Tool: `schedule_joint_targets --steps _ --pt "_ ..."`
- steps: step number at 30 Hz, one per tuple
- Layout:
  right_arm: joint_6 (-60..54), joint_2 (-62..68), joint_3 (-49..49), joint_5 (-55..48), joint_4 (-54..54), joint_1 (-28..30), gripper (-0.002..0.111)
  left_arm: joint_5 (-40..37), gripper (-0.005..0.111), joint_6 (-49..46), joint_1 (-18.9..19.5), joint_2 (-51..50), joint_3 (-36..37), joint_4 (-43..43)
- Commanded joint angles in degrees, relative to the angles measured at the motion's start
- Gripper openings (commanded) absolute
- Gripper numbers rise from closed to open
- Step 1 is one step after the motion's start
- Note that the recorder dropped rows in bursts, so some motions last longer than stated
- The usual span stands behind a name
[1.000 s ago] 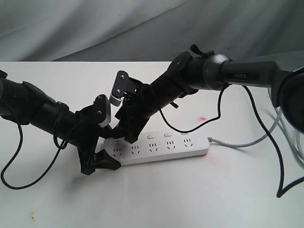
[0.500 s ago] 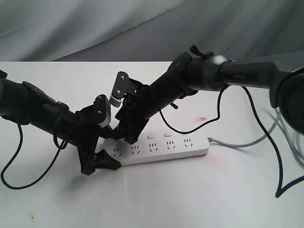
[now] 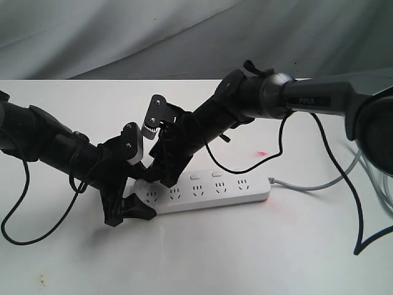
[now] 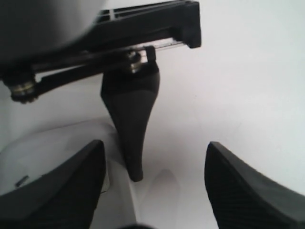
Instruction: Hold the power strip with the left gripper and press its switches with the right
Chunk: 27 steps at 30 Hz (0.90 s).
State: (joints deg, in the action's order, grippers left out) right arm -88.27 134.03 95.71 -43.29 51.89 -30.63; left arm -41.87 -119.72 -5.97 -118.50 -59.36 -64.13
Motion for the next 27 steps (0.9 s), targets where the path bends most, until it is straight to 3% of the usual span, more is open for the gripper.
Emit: schedule_joint_targets --steps 1,27 --pt "0.3 0.4 -0.3 -0.8 -5.3 -0.2 0.057 -0.1 0.0 -0.2 -0.3 0.2 -0.2 -0.4" --pt "4.0 2.1 -0.6 -0.6 -8.1 -0.2 0.057 -0.1 0.0 -0.2 -0.3 0.2 -0.2 -0.4"
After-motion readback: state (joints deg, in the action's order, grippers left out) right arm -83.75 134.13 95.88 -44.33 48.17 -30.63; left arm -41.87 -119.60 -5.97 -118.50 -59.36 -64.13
